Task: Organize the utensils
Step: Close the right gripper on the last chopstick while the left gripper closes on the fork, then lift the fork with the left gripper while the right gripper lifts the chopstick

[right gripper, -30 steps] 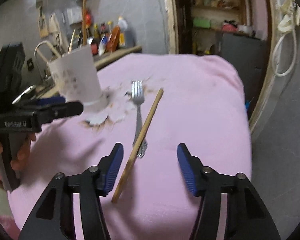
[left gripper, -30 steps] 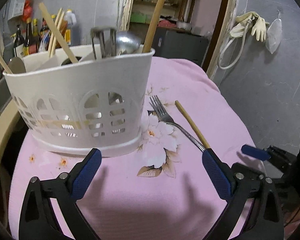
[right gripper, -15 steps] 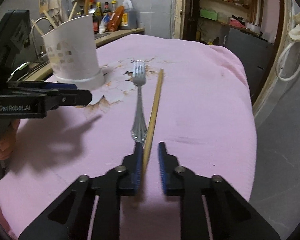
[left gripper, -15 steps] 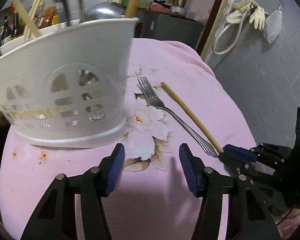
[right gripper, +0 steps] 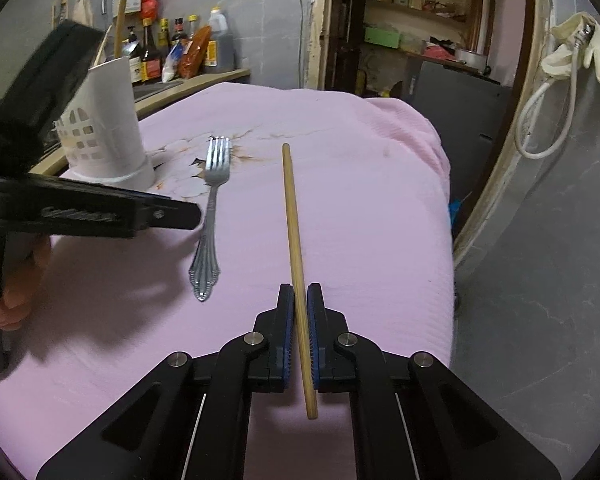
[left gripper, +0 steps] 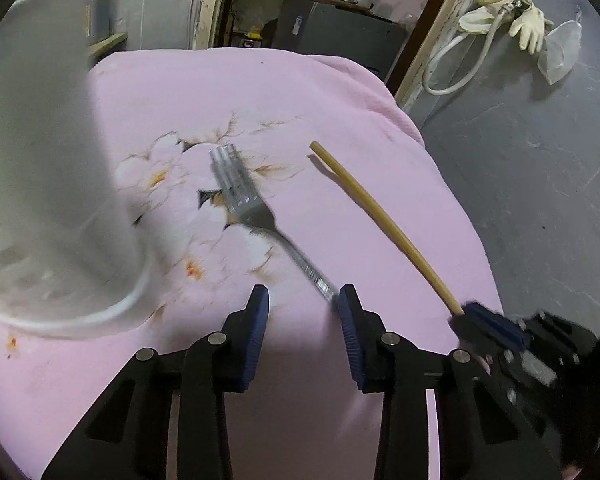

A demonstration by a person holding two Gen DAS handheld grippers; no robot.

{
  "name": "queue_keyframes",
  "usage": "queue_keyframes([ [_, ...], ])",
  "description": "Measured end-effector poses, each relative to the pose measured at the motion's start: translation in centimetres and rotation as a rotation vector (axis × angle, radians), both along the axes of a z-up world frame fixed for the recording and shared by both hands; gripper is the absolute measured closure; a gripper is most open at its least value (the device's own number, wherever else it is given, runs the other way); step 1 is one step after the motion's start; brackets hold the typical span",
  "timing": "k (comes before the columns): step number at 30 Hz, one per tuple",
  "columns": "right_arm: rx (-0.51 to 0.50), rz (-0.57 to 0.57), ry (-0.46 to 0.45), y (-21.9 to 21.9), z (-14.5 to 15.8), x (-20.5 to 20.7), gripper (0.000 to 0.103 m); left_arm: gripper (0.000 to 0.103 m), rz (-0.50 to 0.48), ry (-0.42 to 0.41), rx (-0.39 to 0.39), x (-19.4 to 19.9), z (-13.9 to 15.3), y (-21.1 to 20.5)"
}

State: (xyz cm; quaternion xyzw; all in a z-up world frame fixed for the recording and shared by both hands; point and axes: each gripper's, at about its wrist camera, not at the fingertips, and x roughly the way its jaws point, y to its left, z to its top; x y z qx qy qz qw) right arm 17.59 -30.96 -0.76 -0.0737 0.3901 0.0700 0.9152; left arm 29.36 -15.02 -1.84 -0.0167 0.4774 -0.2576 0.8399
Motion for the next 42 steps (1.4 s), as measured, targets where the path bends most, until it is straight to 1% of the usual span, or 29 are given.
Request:
queue_keyframes([
  [2, 0.006, -0.007, -0.001, -0.3, 0.0, 0.0, 0.099, 0.074, 0.008, 0.009, 0.004, 0.6, -0.1, -0.7],
  [4, 0.008, -0.012, -0.001, -0.6, 0.0, -0.2, 0.099, 0.084, 0.033, 0.005, 0.022, 1.2, -0.2, -1.1],
  [5, 0.008, -0.013, -0.001, -0.6, 0.0, -0.3, 0.099, 0.088, 0.039, 0.005, 0.028, 1.2, -0.3, -1.2],
  [8, 0.011, -0.012, 0.000, -0.7, 0.1, -0.8, 0.099, 0.090, 0.051, 0.032, 0.009, 1.4, -0.3, -0.8],
  [14, 0.026, -0.020, 0.007, -0.9, 0.2, -1.5, 0.099, 0.095, 0.024, 0.094, -0.031, 1.3, -0.2, 0.9],
  [22, 0.042, -0.004, 0.041, -0.6, 0.2, -2.8, 0.099, 0.099, -0.046, 0.165, -0.034, -1.4, 0.4, 3.5],
  [24, 0.059, 0.003, 0.050, -0.6, 0.2, -2.9, 0.098, 0.099, -0.068, 0.162, -0.025, -2.5, 0.7, 4.5],
  [29, 0.090, 0.010, 0.074, -0.8, 0.0, -2.1, 0.096, 0.099, -0.093, 0.147, -0.006, -4.3, 1.2, 6.1],
  [33, 0.119, 0.017, 0.090, -1.1, 0.2, -0.3, 0.094, 0.097, -0.116, 0.110, 0.026, -5.3, 1.6, 5.9],
  [35, 0.131, 0.022, 0.104, -1.2, 0.3, 0.8, 0.092, 0.094, -0.127, 0.077, 0.057, -5.5, 1.7, 5.6],
  [36, 0.138, 0.024, 0.113, -1.2, 0.4, 1.3, 0.091, 0.091, -0.128, 0.060, 0.071, -5.8, 1.7, 5.5],
  [39, 0.139, 0.029, 0.127, -1.5, 0.8, 3.1, 0.088, 0.078, -0.132, 0.006, 0.101, -5.8, 1.8, 4.7],
  [40, 0.128, 0.031, 0.126, -1.5, 1.0, 3.5, 0.086, 0.076, -0.128, -0.006, 0.101, -5.8, 1.8, 4.6],
  [42, 0.123, 0.032, 0.130, -1.6, 1.1, 4.5, 0.086, 0.075, -0.118, -0.024, 0.115, -5.2, 1.7, 4.0],
])
